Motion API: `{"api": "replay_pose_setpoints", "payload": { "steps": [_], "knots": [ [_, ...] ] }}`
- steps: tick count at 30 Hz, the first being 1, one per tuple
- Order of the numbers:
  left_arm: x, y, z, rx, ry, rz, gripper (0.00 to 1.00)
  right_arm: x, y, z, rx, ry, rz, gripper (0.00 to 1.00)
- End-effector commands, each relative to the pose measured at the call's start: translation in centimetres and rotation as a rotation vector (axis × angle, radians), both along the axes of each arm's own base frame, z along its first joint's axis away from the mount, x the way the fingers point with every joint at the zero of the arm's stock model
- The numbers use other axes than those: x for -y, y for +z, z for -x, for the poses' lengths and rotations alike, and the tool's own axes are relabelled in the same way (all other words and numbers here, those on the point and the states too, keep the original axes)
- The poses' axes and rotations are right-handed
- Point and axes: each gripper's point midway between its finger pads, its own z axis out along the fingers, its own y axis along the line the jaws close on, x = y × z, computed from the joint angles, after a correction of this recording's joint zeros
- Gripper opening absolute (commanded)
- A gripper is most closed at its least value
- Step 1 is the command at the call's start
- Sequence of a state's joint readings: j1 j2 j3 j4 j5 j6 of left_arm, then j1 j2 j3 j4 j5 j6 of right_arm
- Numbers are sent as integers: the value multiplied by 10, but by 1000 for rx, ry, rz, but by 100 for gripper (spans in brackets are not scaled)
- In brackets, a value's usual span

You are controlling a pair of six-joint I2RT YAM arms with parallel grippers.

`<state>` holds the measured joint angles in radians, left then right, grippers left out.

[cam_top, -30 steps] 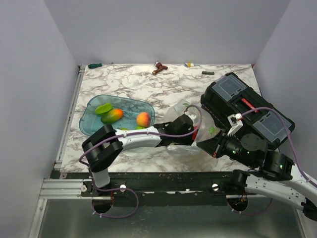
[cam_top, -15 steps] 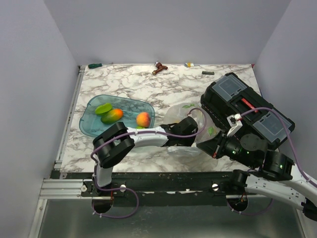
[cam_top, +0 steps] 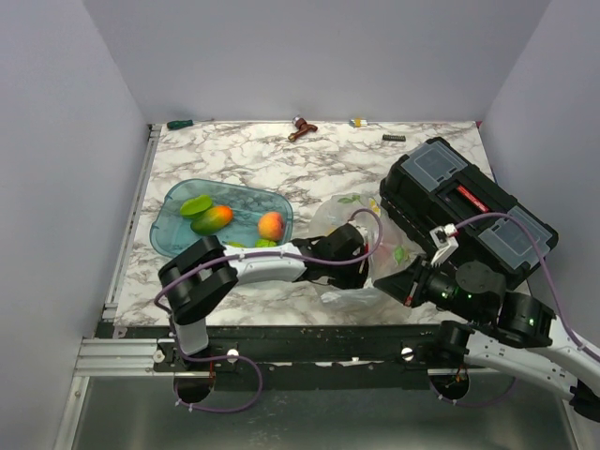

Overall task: Take the fake fruits out of the plastic bag
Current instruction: Take out the fake fruit from the plastic bag.

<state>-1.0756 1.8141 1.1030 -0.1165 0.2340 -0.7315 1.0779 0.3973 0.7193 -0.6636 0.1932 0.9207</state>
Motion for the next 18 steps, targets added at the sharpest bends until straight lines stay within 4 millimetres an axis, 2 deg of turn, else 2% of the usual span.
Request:
{"api": "replay_pose_setpoints", "payload": {
  "steps": [1, 8, 13, 18],
  "knots": [
    [-20, 34, 20, 13, -72, 44, 23, 11, -10, 0, -27, -50, -26, 1],
    [-47, 72, 28, 71, -56, 85, 17, 26, -6, -3, -19, -119, -89, 1],
    [-58, 103, 33, 122, -46, 167, 16, 23, -8, -8, -21, -131, -56, 1],
    [-75, 131, 35, 181, -39, 194, 16, 16, -2, -17, -19, -152, -24, 1]
  ]
}}
